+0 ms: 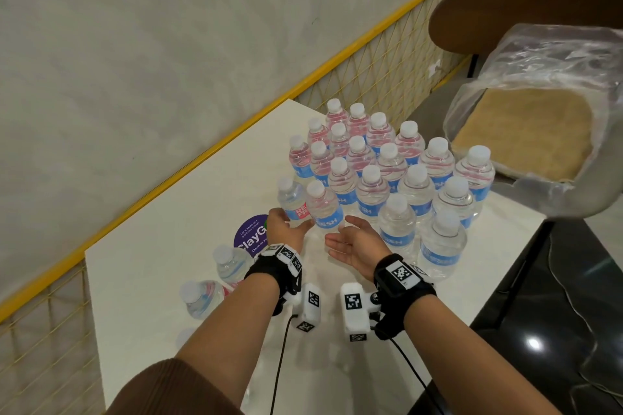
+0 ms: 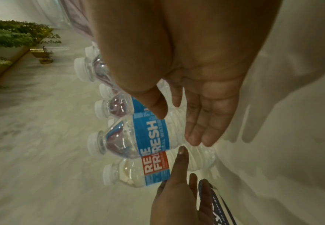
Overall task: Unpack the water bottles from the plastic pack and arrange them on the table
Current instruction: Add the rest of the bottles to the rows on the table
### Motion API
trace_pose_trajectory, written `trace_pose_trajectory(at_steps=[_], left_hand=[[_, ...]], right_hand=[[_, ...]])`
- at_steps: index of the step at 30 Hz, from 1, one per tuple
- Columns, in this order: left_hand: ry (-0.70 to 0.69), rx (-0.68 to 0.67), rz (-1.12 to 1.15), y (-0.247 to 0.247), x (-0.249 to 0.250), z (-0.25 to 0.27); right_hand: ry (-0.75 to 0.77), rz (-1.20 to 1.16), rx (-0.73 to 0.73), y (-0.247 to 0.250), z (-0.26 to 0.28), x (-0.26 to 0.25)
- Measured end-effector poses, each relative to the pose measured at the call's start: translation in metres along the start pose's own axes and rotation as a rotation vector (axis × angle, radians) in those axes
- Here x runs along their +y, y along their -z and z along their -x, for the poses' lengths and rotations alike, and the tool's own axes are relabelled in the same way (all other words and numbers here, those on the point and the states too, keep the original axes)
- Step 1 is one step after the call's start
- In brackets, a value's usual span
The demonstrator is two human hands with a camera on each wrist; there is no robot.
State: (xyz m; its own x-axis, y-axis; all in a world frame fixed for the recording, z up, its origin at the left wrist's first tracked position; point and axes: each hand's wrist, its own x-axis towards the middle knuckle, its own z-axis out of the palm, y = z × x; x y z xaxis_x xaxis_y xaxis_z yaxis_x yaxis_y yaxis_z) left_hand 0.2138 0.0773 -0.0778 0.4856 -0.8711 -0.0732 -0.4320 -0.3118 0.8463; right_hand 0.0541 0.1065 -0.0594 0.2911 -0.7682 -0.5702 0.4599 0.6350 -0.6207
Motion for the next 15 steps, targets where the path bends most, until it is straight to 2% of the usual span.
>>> trace_pose_trajectory(at_steps=[4, 6, 15], left_hand=[[0.042, -0.041, 0.117, -0.007, 0.002, 0.004], [0.027, -0.069, 0.102, -0.007, 0.002, 0.004], [0.094, 0.026, 0.098, -0.004, 0.008, -0.017]], right_hand=[[0.027, -0.024, 0.008, 0.0, 0.002, 0.006], [0.035, -0.023, -0.001, 0.0, 0.004, 0.007], [0.073, -0.014, -0.043, 0.0, 0.004, 0.015]])
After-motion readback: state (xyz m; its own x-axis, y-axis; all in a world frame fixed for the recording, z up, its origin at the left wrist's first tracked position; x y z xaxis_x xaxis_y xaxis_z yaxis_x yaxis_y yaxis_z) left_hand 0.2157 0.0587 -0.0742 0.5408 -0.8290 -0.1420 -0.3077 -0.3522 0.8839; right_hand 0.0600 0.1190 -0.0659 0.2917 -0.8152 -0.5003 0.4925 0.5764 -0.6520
